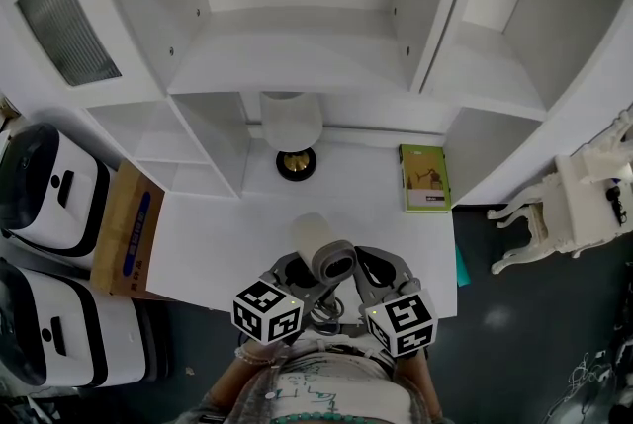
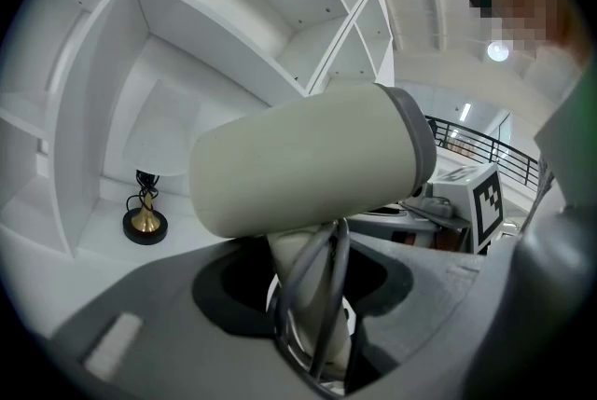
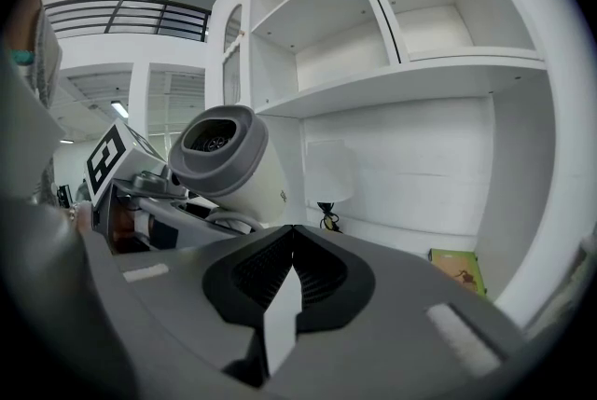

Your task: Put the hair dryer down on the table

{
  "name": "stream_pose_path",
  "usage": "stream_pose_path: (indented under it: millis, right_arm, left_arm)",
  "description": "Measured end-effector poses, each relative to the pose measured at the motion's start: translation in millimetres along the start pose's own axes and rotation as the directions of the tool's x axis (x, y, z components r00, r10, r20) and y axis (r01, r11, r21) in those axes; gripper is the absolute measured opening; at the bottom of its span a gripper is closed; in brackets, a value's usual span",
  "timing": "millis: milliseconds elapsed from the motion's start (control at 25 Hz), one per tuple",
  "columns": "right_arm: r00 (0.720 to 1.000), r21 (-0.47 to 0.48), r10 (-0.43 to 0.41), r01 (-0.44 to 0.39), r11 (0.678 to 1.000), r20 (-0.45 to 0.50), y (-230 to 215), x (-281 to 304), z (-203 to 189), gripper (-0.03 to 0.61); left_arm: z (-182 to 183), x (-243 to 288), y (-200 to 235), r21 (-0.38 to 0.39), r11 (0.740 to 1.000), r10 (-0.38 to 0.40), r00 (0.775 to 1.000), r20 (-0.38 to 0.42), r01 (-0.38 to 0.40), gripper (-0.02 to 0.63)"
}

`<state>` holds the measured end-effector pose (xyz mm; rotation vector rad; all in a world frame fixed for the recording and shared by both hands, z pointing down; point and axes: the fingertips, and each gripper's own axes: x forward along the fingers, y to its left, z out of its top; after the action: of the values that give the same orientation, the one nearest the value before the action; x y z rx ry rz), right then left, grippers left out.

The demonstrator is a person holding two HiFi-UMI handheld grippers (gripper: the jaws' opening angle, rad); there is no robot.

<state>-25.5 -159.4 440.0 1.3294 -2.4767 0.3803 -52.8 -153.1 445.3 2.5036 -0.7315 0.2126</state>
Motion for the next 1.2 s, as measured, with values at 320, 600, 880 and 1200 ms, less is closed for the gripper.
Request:
stream_pose_path:
  millis: [320, 600, 880, 1200]
  right_arm:
    - [1.0, -0.003, -0.001, 0.001, 1.0, -0.007, -1, 1, -1, 0.029]
    - [1.0, -0.005, 0.0, 0.0, 1.0, -0.01, -3, 0, -1, 0.028]
    - [1.0, -0.006, -0.001, 0.001, 1.0, -0.015, -6, -1, -3, 0.028]
    - [1.0, -0.003, -0.006, 0.006, 1.0, -0.021, -7, -5, -6, 0.029]
  left_arm:
    - [-1, 1, 5, -0.001, 1.0, 0.003, 1.0, -0.008, -0.003, 0.183]
    - [-3, 4, 9, -0.004, 1.0, 0.016, 1.0, -0.011, -0.016, 0.183]
    - [-7, 7, 11, -0.007, 1.0, 0.026, 1.0, -0.017, -0.026, 0.183]
    - [-12, 12, 15, -0.013, 1.0, 0.028, 0.999, -0.018, -0.028, 0.183]
